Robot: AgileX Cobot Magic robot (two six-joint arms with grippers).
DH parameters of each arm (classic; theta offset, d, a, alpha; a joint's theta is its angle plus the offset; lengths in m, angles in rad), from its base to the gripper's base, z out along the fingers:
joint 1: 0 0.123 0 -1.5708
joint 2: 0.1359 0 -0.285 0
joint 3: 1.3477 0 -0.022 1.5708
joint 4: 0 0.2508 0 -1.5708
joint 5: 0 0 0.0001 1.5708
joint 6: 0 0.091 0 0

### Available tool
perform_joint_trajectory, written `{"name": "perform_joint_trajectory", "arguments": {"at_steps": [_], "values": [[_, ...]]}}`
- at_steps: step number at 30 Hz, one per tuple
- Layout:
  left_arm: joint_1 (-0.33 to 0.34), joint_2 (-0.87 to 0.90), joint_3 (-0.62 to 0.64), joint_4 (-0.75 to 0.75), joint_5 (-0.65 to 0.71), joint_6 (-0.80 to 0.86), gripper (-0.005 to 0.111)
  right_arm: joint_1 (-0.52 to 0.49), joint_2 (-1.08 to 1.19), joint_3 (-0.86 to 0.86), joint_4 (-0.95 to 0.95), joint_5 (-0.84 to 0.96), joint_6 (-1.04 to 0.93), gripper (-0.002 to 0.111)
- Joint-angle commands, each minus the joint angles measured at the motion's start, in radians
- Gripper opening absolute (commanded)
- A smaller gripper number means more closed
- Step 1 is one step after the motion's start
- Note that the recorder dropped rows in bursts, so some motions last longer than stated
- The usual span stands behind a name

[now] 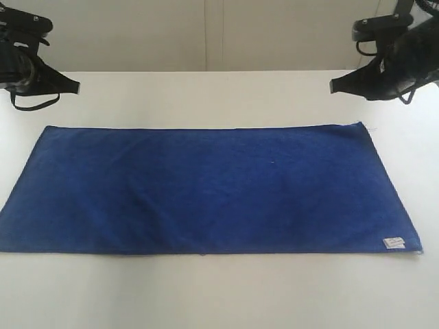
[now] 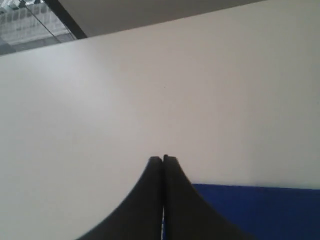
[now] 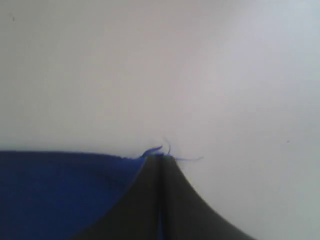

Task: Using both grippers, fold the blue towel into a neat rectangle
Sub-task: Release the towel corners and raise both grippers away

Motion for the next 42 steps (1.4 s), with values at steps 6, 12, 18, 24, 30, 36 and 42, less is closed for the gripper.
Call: {"name": "perform_joint_trajectory", "arguments": {"at_steps": [6, 12, 18, 24, 30, 36, 42], "values": [[0.009, 0.042, 0.002, -0.496, 0.159, 0.531, 0.000, -0.091, 0.152, -0.143, 0.454, 0.153, -0.396, 0.000], [0.024, 0.066, 0.002, -0.806, 0.206, 0.827, 0.000, -0.098, 0.218, -0.143, 0.454, 0.089, -0.396, 0.000], [0.024, 0.066, 0.002, -0.806, 0.222, 0.827, 0.000, -0.098, 0.232, -0.143, 0.421, 0.096, -0.396, 0.000], [0.024, 0.066, 0.002, -0.806, 0.255, 0.827, 0.000, -0.106, 0.243, -0.143, 0.403, 0.120, -0.320, 0.000], [0.024, 0.066, 0.002, -0.806, 0.256, 0.827, 0.000, -0.117, 0.231, -0.143, 0.401, 0.116, -0.290, 0.000], [0.024, 0.009, 0.000, -0.806, 0.310, 0.834, 0.000, -0.117, 0.121, -0.143, 0.409, 0.132, -0.290, 0.000], [0.027, -0.095, 0.000, -0.936, 0.447, 1.003, 0.000, -0.117, -0.003, -0.143, 0.409, 0.302, -0.316, 0.000]]}}
